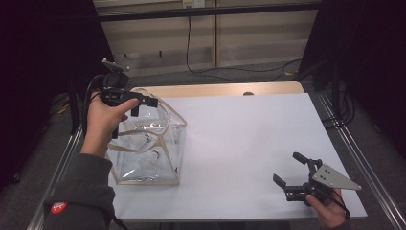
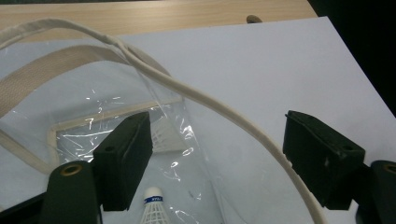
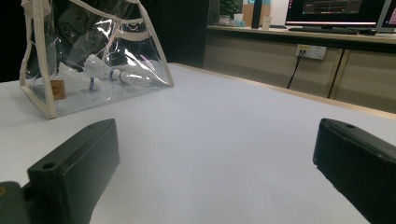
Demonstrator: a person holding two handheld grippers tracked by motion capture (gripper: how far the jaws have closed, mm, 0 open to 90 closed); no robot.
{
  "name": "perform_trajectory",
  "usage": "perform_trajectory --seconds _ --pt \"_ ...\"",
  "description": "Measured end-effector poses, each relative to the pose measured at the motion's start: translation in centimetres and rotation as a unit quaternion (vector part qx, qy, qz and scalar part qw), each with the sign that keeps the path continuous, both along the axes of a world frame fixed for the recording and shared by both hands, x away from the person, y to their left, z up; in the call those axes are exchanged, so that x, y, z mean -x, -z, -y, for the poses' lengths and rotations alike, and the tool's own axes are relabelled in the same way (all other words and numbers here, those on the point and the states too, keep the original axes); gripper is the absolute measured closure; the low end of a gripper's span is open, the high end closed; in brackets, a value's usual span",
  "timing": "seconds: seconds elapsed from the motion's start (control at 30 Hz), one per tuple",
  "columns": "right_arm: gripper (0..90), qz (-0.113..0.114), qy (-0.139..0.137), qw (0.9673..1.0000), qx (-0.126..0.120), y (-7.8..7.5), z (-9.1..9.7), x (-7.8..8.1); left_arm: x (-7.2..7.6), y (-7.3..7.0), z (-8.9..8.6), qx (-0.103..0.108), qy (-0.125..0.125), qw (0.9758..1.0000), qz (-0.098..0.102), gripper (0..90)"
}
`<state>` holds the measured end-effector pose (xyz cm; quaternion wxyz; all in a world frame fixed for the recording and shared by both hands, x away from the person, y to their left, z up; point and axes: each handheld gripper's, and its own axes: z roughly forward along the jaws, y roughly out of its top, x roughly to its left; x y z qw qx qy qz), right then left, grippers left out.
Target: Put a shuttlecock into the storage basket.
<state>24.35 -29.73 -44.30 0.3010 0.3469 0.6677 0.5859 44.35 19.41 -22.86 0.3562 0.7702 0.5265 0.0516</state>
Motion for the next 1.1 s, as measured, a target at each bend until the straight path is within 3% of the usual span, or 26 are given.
perform_trajectory --seconds 0.17,0.6,0.87,1.1 --pt "0.3 -0.001 -0.001 1.0 0.002 0.0 0.0 0.0 0.5 -0.3 0.1 0.012 0.016 0.9998 0.002 16.9" --pt "0.3 0.001 -0.001 1.0 0.005 0.0 0.1 0.1 1.9 -0.6 0.3 0.02 0.058 0.9981 0.005 12.2" --pt "0.3 0.0 -0.001 1.0 0.005 0.0 0.1 0.1 3.0 -0.5 0.7 0.034 0.101 0.9943 0.0 9.3" --pt "0.3 0.0 0.0 1.0 0.005 0.0 0.1 0.1 4.2 -0.6 0.6 0.05 0.14 0.9889 0.008 8.0"
